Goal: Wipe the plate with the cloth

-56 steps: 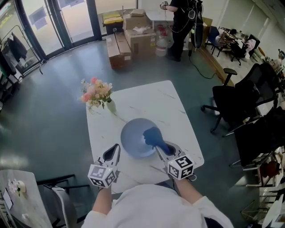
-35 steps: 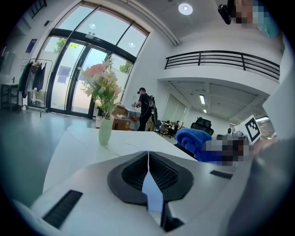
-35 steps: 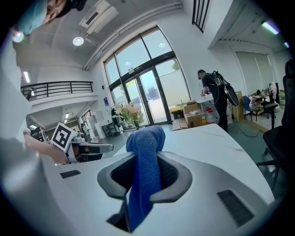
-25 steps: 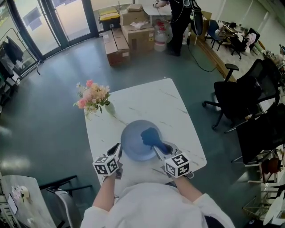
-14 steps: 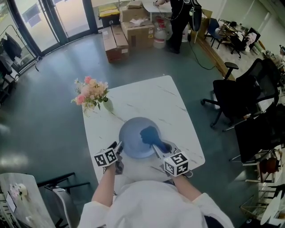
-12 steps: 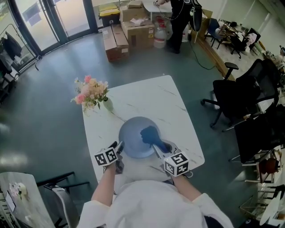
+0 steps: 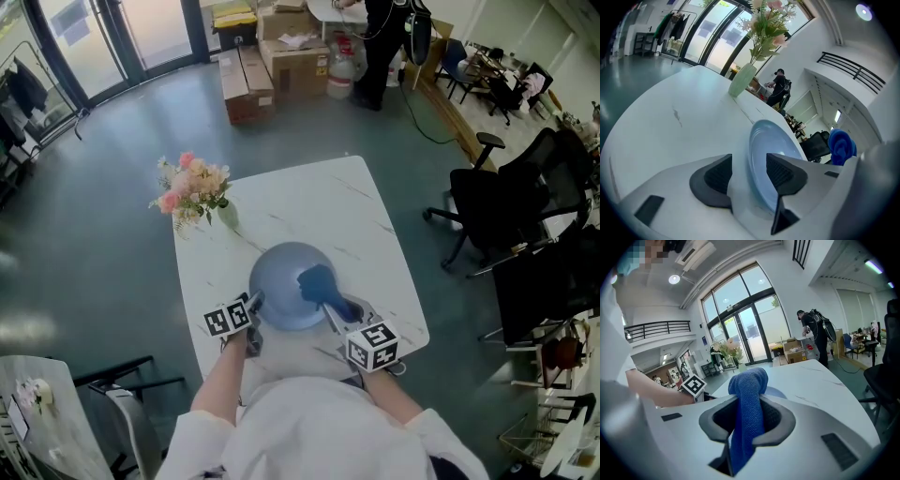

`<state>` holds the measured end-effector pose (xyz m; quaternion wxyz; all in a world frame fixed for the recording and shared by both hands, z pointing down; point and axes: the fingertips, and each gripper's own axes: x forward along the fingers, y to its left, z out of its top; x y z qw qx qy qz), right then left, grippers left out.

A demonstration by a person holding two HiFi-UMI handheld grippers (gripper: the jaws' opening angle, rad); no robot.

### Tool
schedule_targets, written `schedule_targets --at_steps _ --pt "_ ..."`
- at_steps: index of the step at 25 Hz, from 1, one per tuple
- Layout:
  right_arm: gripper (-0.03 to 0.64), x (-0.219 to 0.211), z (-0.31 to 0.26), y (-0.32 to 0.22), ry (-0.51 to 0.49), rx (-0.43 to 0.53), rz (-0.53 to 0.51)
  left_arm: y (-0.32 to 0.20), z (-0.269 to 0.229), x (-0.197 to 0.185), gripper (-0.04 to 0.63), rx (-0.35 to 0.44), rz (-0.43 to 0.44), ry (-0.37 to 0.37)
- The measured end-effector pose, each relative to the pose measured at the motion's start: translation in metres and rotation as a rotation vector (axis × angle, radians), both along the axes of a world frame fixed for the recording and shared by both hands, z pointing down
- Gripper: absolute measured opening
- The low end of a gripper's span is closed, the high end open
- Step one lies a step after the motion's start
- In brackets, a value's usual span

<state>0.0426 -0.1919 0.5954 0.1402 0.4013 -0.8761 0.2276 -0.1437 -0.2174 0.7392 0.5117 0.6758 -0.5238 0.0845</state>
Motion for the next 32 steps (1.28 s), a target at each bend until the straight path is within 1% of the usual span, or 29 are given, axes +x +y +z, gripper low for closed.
schedule_targets --at_steps 5,7,9,10,12,13,15,17,21,23,28,32 --pt "0.094 0.003 0.001 -0.002 0.004 -0.003 0.009 -0.003 0.004 0.004 0.221 -0.011 0.005 -0.014" --pt "0.094 0.005 0.002 -0.001 0.005 -0.004 0.013 -0.003 0.006 0.004 0.219 -0.012 0.012 -0.034" --pt "0.094 0.006 0.003 -0.001 0.005 -0.006 0.015 -0.001 0.006 0.004 0.204 -0.016 0.025 -0.061" --pt "0.094 0.006 0.003 0.0 0.004 -0.007 0.015 -0.001 0.007 0.004 0.191 -0.019 0.033 -0.077" --pt "0.094 0.005 0.004 0.0 0.004 -0.01 0.014 -0.001 0.01 0.004 0.105 -0.023 0.047 -0.109" --pt "0.094 0.005 0.005 0.0 0.003 -0.01 0.015 -0.001 0.012 0.004 0.085 -0.023 0.051 -0.123" --pt "0.094 0.005 0.005 0.0 0.004 -0.01 0.016 -0.001 0.013 0.004 0.072 -0.019 0.053 -0.139" --pt "0.094 0.007 0.004 0.0 0.004 -0.008 0.02 -0.002 0.012 0.004 0.067 -0.018 0.042 -0.133" --pt "0.094 0.009 0.001 0.0 0.006 -0.004 0.023 -0.002 0.009 0.001 0.051 -0.023 -0.035 -0.051" --pt "0.094 0.009 0.0 0.0 0.005 0.0 0.025 -0.001 0.005 -0.002 0.046 -0.013 -0.054 -0.03" --pt "0.094 0.009 -0.004 0.0 0.0 0.012 0.029 -0.002 -0.006 -0.006 0.043 0.012 -0.05 -0.039" --pt "0.094 0.009 -0.008 0.002 -0.002 0.021 0.022 0.003 -0.014 -0.007 0.043 0.021 -0.067 -0.042"
